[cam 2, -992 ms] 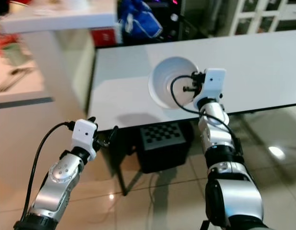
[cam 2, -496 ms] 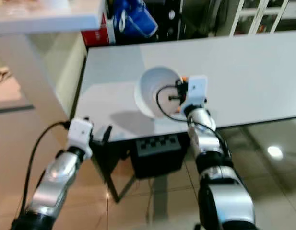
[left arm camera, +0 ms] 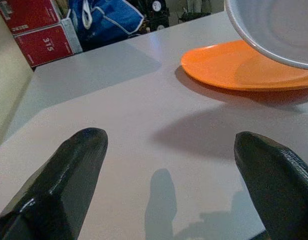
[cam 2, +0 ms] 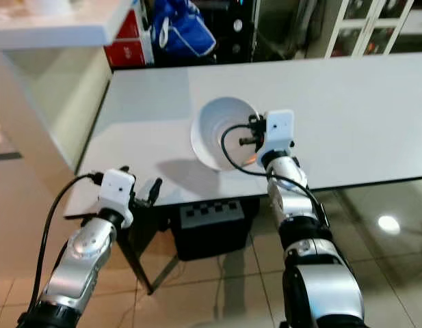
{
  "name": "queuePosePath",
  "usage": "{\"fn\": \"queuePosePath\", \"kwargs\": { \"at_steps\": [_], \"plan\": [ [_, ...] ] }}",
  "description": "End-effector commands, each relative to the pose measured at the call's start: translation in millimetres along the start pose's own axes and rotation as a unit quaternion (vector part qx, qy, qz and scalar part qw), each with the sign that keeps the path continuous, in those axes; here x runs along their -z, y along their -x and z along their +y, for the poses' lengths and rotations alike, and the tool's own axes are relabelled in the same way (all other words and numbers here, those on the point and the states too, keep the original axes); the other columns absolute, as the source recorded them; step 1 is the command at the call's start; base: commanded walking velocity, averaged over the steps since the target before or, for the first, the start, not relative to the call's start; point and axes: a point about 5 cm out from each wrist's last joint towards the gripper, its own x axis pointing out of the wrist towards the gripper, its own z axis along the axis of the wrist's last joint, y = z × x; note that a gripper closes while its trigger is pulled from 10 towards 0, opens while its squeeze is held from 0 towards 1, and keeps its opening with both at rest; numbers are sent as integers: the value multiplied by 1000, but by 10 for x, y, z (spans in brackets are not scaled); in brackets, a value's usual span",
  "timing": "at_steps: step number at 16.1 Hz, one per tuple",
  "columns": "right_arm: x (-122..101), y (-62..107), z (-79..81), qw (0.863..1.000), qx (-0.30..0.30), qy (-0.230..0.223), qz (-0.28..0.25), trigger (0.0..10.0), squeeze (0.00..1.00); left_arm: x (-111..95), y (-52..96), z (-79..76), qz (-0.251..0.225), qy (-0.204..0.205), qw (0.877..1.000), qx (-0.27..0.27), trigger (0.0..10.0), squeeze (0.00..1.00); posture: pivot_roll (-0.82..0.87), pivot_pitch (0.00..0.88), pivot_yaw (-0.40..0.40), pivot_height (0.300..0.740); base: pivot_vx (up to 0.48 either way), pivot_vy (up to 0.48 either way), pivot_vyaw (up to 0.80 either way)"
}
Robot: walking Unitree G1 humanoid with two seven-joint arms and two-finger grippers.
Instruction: Setting the table
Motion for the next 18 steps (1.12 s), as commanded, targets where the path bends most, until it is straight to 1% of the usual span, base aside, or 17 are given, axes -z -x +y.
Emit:
{"fn": "queuePosePath", "kwargs": {
  "at_steps": [1, 4, 11, 13, 17, 18],
  "plan": [
    [-129, -19, -124, 1000, 13, 11, -24, 10000, 0, -33, -27, -43, -3, -4, 1000, 2, 10000, 0, 17, 8, 75, 740, 341, -334, 0],
    [-85, 14, -160, 1000, 19, 10, -17, 10000, 0, -16, -28, -25, 3, -6, 1000, -4, 10000, 0, 10, 15, 79, 740, 341, -334, 0],
    [-88, 30, -149, 1000, 14, 15, -20, 10000, 0, -13, -25, -60, 2, -10, 1000, -1, 10000, 0, 4, 23, 80, 740, 342, -333, 0],
    [-88, 27, -141, 1000, 11, 18, -20, 10000, 0, -15, -23, -65, 1, -5, 1000, -3, 10000, 0, 5, 21, 77, 740, 356, -315, 0],
    [-67, 39, -132, 1000, 7, 20, -17, 10000, 0, -12, -20, -64, 1, -3, 1000, -6, 10000, 0, 7, 13, 75, 740, 406, -250, 0],
    [-65, 39, -130, 1000, 6, 20, -16, 10000, 0, -11, -19, -65, 1, -2, 1000, -6, 10000, 0, 7, 12, 76, 740, 428, 0, 0]
  ]
}}
